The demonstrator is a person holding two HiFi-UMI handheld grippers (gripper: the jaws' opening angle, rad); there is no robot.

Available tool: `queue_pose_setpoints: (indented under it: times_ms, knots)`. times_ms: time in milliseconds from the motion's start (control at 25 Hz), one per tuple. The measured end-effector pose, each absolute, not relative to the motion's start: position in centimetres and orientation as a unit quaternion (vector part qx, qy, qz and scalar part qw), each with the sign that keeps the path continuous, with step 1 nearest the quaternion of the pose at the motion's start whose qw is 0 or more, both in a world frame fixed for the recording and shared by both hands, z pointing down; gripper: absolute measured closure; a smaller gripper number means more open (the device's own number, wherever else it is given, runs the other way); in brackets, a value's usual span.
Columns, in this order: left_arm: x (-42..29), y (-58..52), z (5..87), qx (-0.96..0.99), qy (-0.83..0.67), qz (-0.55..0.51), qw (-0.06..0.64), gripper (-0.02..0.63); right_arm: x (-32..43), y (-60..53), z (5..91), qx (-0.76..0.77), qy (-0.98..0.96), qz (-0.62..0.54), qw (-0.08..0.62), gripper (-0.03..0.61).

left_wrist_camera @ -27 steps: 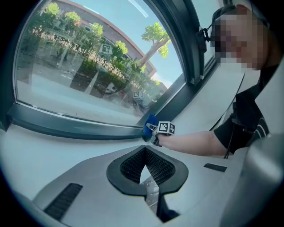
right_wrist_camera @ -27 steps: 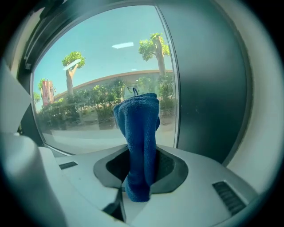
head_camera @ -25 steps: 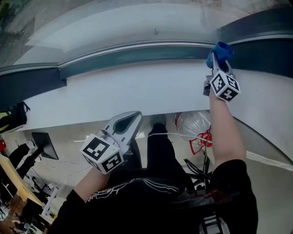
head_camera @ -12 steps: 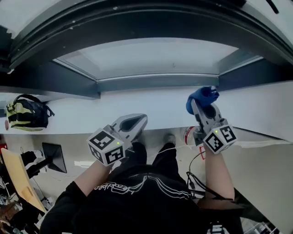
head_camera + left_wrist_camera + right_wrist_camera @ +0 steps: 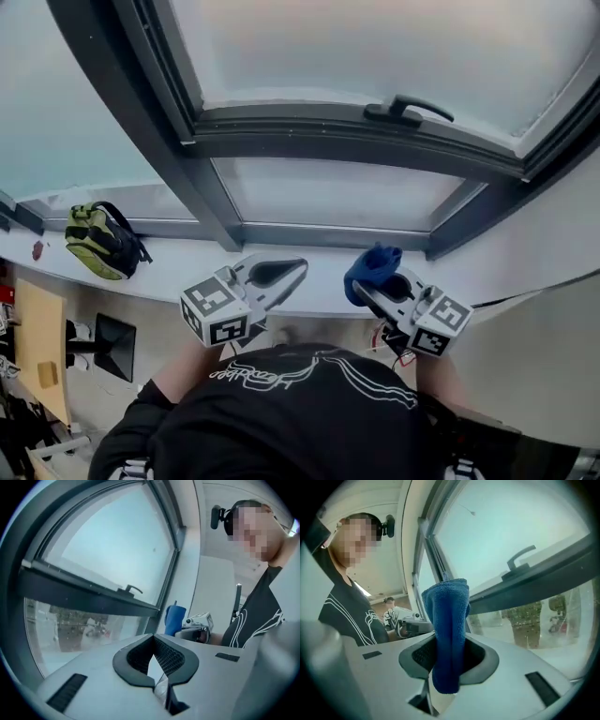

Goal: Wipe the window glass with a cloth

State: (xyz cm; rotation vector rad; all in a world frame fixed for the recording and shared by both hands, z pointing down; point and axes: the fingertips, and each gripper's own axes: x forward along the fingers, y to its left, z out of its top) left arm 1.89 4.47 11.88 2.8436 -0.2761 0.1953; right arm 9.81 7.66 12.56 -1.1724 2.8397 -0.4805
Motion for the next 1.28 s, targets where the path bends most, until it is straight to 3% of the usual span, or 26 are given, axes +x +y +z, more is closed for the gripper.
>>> queue_pose_setpoints:
  times_ms: [440, 1280]
  knots:
    - [4.9, 12.9, 7.0, 0.988, -0.117, 0.053, 0.086, 0.609, 11.7, 15.1, 7.4, -0.356, 0.927, -0.116, 0.034, 0.485]
    - [8.3, 14.9, 6.9, 0.987, -0.125, 0.046, 0.088, 0.609, 13.9, 16.7, 8.5, -0.362, 0.923, -0.127, 0.045, 0.485]
